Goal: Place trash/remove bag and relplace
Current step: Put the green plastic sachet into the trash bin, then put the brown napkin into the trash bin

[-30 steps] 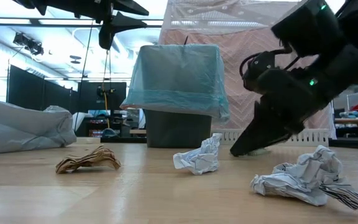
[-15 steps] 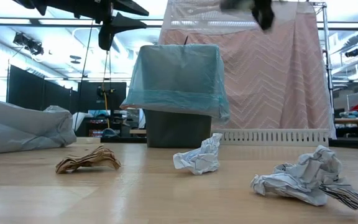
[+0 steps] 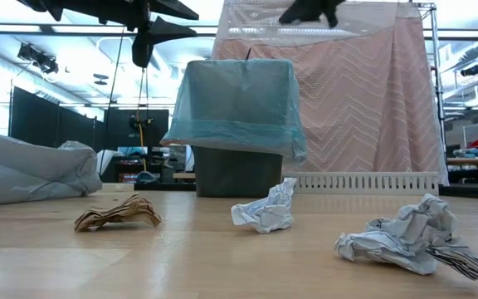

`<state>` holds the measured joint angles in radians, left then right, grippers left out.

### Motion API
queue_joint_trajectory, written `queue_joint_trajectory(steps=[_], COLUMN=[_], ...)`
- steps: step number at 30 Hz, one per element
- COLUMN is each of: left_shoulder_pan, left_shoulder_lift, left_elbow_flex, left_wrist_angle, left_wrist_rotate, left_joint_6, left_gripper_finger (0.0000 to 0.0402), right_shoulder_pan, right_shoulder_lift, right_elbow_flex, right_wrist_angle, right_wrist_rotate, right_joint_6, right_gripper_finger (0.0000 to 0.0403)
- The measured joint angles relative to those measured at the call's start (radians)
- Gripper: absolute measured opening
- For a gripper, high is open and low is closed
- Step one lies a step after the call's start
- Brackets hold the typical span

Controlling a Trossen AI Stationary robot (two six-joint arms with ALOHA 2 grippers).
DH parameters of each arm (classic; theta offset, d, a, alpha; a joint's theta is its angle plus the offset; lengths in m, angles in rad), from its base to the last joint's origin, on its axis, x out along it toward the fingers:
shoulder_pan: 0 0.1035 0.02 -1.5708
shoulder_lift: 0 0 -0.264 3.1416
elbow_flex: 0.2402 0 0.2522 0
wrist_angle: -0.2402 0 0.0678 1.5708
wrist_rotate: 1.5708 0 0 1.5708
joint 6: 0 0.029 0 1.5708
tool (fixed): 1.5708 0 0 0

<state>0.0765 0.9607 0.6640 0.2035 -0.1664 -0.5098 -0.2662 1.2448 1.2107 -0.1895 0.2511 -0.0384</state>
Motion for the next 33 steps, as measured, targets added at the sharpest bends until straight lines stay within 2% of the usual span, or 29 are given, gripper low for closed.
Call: queue_joint_trajectory(steps=[3,7,10,14,19,22,27,33], left_shoulder_pan=[-0.001,-0.001,-0.005,-0.015,-0.034,-0.059,-0.197,-0.420], left_shoulder_lift=[0.000,0.000,0.000,0.000,0.000,0.000,0.021,0.118], left_elbow_flex=[0.000,0.000,0.000,0.000,0.000,0.000,0.004,0.003], left_wrist_angle=[0.002,-0.001,-0.001,-0.008,-0.014,-0.009,-0.009,-0.013], left_wrist_rotate=[0.012,0.023,0.026,0.028,0.034,0.079,0.123,0.012], left_joint_6=[0.000,0.000,0.000,0.000,0.000,-0.010,-0.050,-0.119], left_gripper_finger=[0.0137,0.0137,0.0137,0.0137,0.0137,0.0137,0.0133,0.0121], right_shoulder_pan=[-0.040,-0.047,-0.044,-0.043,-0.036,-0.028,0.012,0.072], right_shoulder_lift=[0.060,0.132,0.166,0.186,0.190,0.165,0.074,-0.038], right_elbow_flex=[0.000,0.000,-0.001,-0.001,-0.001,-0.001,0.035,0.062], right_wrist_angle=[0.042,0.086,0.110,0.111,0.125,0.144,0.132,0.115], right_wrist_rotate=[-0.087,-0.127,-0.200,-0.306,-0.307,-0.325,-0.378,-0.325], right_joint_6=[0.000,-0.004,-0.033,-0.011,0.019,0.053,0.071,0.072], right_gripper_finger=[0.0000,0.0000,0.0016,0.0070,0.0154,0.0198,0.0236,0.0246])
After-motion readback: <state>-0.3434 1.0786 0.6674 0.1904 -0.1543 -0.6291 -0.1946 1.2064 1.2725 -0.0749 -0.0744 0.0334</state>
